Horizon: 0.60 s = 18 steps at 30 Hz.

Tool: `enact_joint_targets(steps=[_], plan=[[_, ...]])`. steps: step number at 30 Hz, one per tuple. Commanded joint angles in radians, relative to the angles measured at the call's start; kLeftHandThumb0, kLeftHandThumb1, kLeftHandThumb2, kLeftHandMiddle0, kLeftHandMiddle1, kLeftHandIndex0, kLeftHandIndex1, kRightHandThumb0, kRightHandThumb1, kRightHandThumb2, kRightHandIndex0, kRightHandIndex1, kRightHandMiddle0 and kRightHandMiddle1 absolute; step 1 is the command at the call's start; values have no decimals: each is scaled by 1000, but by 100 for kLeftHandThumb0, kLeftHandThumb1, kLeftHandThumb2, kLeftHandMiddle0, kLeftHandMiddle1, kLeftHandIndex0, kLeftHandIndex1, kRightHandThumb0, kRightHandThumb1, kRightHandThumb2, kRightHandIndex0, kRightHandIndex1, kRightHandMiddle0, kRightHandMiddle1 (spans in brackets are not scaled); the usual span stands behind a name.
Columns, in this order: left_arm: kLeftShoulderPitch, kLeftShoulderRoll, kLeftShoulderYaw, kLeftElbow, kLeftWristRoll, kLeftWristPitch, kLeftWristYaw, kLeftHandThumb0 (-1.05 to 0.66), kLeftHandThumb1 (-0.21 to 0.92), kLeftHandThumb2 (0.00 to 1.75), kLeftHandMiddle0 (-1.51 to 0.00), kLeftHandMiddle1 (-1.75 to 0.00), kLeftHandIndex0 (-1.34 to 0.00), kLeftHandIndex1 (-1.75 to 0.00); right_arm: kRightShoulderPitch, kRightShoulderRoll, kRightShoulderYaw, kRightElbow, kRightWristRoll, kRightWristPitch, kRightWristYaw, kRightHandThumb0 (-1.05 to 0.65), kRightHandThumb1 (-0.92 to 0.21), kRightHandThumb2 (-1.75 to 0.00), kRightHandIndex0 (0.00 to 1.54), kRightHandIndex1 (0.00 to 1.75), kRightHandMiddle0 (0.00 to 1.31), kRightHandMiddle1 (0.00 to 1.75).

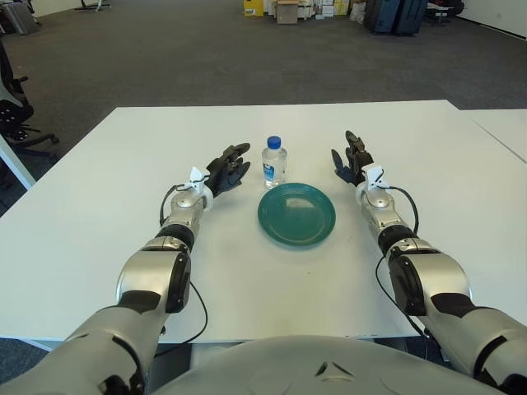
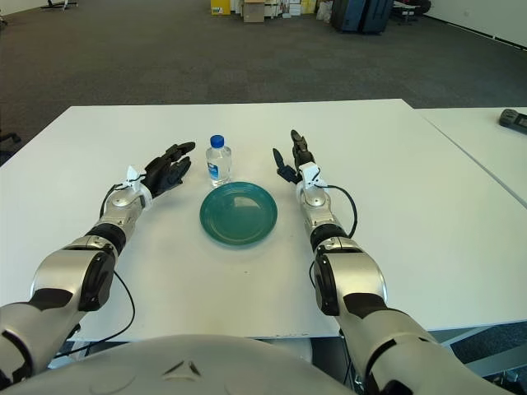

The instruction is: Put the bottle into the plate.

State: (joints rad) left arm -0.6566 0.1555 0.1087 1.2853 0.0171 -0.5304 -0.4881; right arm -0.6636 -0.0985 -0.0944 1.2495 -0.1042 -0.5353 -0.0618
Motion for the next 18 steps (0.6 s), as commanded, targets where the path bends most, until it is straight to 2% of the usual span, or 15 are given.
enact_joint_targets(steps=[1,18], plan=[[-39,17,-18,0,22,-3,-5,-98,92,28,-9,0,0,-31,7,5,-3,-18,11,-7,-9,-96,-92,-67,0,0,0,13],[-63,2,-75,1,80,12,40,-100,92,25,-7,0,0,-29,28,9,3,-18,6,-6,-59,-96,-92,-76,0,0,0,23]])
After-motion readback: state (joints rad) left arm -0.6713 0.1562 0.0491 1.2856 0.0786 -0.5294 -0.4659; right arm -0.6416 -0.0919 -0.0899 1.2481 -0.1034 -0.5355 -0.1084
